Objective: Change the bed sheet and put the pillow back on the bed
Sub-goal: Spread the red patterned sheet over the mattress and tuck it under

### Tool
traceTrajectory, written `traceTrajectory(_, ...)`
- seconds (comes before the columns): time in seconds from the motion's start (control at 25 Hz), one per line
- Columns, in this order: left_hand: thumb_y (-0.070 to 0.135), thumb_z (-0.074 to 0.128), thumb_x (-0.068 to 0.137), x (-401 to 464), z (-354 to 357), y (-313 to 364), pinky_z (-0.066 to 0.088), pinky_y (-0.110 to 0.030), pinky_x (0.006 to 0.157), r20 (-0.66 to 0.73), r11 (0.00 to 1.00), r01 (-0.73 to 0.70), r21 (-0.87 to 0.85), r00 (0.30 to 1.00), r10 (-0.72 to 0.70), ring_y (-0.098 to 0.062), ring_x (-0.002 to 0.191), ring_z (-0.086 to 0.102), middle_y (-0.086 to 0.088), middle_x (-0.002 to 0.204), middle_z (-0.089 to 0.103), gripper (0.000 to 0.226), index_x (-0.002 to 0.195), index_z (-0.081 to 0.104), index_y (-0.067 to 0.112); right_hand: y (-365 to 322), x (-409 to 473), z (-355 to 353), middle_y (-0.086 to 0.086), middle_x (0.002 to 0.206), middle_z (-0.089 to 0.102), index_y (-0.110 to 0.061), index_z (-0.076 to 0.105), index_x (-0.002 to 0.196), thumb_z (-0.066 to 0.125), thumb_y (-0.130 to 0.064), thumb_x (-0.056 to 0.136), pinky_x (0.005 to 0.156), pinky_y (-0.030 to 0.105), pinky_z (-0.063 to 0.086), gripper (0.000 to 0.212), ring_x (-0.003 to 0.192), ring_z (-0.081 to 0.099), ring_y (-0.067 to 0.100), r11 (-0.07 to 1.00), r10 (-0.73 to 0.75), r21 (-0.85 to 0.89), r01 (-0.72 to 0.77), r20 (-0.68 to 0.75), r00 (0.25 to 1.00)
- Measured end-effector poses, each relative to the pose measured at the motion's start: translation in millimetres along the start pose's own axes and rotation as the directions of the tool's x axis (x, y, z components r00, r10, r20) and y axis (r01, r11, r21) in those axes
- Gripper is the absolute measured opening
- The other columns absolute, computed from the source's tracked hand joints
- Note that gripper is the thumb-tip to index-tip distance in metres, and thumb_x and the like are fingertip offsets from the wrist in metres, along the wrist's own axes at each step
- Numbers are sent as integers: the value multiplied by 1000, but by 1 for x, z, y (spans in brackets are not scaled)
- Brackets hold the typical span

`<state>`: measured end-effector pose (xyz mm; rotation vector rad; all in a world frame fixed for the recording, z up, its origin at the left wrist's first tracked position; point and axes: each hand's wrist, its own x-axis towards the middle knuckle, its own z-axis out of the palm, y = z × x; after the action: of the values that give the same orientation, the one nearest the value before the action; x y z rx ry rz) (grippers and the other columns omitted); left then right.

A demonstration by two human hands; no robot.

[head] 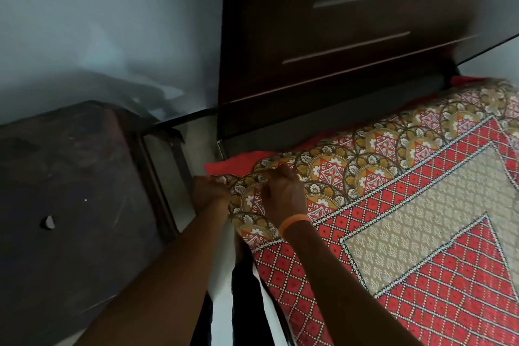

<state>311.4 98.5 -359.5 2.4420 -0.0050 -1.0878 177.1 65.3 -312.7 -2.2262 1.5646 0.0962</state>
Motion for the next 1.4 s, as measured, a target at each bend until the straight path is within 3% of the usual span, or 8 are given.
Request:
traceTrajectory(0.16, 2, 60, 84, -42, 6, -1, 43, -35, 87, -200, 930, -345, 126, 909, 364, -33, 109, 54, -16, 118, 55, 32, 115, 57, 6, 13, 30, -3, 10, 112, 63, -15, 73, 97, 61, -14, 85, 85, 44, 52, 17, 98, 62, 33, 974, -112, -195, 113, 17, 994)
traceTrajectory(0.32, 22, 56, 94, -87, 39, -5, 47, -35, 93, 41, 780, -626, 21, 780, 625, -22, 111, 52, -5, 121, 57, 34, 127, 55, 15, 20, 71, -14, 4, 138, 53, -25, 54, 132, 54, -34, 91, 105, 41, 38, 42, 122, 54, 30, 834, -155, -388, 392, 518, 841)
traceTrajectory(0.48, 44, 23, 105, -55, 60, -6, 37, -44, 111, 229, 885, -453, -103, 856, 465, -26, 132, 43, -9, 140, 49, 51, 137, 49, 15, 8, 104, -4, 5, 141, 52, -25, 51, 137, 39, -37, 103, 105, 36, 38, 38, 125, 51, 27, 856, -48, -329, 400, 719, 693)
traceTrajectory(0.56, 55, 17, 102, -26, 62, -11, 49, -44, 91, 273, 900, -385, -203, 861, 430, -24, 100, 60, -10, 106, 63, 59, 112, 60, 16, 0, 119, 12, 6, 133, 59, -23, 57, 131, 33, -39, 104, 102, 37, 42, 39, 117, 56, 25, 884, -14, -300, 359, 749, 662)
traceTrajectory(0.8, 15, 34, 105, 4, 54, 6, 49, -41, 89, 475, 972, -58, -228, 865, 163, -30, 100, 62, -24, 112, 64, 34, 116, 61, -2, -4, 139, 28, 6, 129, 60, -17, 55, 133, 35, -25, 105, 97, 32, 43, 35, 113, 57, 23, 871, 31, -318, 374, 797, 604)
traceTrajectory(1.04, 7, 47, 90, 12, 53, -4, 55, -42, 83, 580, 659, 406, -633, 813, 56, -33, 98, 66, -18, 109, 68, 34, 120, 61, 12, -4, 150, 31, 6, 137, 54, -19, 51, 137, 32, -39, 105, 105, 35, 34, 42, 123, 51, 25, 918, 11, -200, 344, 877, 480)
traceTrajectory(1.28, 34, 45, 103, 1, 56, -33, 53, -39, 87, 75, 902, -186, -388, 970, 233, -17, 94, 65, -1, 97, 68, 26, 101, 67, 19, 4, 156, 21, 3, 109, 63, -15, 65, 114, 46, -43, 100, 94, 32, 39, 37, 106, 56, 22, 974, -9, -102, 203, 874, 486)
traceTrajectory(1.4, 74, 40, 89, -15, 53, -47, 54, -35, 76, 376, 905, 109, -412, 925, 60, -19, 77, 68, 1, 77, 68, 55, 79, 63, 26, 5, 157, 24, 1, 98, 61, -19, 63, 95, 49, -41, 99, 86, 30, 40, 27, 104, 58, 23, 965, -49, -99, 243, 842, 537)
